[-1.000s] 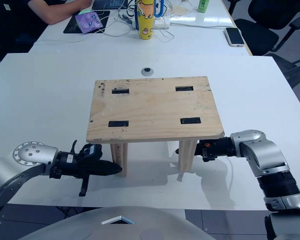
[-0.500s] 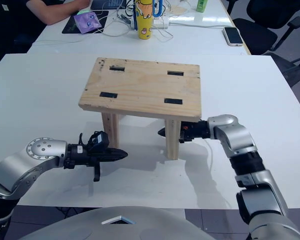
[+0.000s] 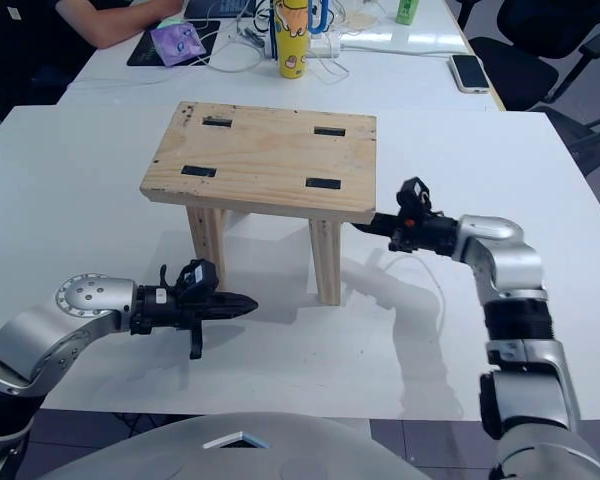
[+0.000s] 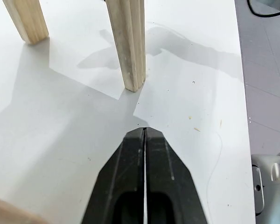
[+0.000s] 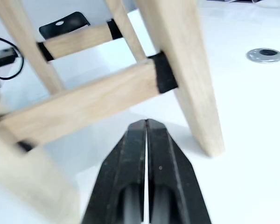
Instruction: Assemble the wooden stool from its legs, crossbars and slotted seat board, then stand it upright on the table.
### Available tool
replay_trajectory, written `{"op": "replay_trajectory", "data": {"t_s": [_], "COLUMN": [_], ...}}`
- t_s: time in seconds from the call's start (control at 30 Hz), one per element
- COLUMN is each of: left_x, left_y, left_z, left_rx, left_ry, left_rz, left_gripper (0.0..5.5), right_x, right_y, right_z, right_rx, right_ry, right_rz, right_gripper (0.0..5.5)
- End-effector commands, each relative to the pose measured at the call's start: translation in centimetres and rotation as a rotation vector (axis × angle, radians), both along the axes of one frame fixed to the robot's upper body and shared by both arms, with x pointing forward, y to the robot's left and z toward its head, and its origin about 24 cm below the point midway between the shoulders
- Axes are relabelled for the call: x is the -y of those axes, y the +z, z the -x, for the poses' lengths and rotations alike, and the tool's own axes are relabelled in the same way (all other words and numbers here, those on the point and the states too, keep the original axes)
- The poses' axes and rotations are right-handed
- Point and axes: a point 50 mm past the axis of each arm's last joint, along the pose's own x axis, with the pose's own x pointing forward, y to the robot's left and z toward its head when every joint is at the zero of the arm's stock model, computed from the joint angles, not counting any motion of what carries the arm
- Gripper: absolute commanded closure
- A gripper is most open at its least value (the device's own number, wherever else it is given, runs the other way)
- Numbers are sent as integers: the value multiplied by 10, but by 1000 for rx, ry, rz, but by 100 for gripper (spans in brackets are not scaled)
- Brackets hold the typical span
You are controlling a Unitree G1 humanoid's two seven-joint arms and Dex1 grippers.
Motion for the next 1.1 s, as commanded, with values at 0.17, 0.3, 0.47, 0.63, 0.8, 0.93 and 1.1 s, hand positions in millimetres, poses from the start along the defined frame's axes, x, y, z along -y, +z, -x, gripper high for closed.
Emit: {"op": "replay_trajectory", "data": {"t_s": [0.17,0.3,0.47,0.63,0.8,0.93,1.1], "left_x": [-29,-38,-42,-43,-38,-27,-24], "left_y": [12,11,13,12,-3,-16,-26], "left_z": [-1,-8,-27,-58,-97,-120,-144], "left_rx": [42,63,91,142,190,208,219], "left_ry": [3,11,-16,-12,37,41,79], "left_rz": [-67,-99,-121,-124,-138,-152,-181], "left_gripper": [549,549,549,549,549,549,549], "right_x": [12,-27,-56,-58,-66,-70,-68], "right_y": [11,15,1,-4,-3,-10,-20], "right_z": [76,69,49,18,-11,-28,-61], "right_rx": [-399,-380,-298,-155,-71,-35,47], "right_ry": [257,322,209,65,63,96,91], "right_rz": [20,-119,-153,-71,-42,16,167], "right_gripper": [550,550,550,550,550,550,550]}}
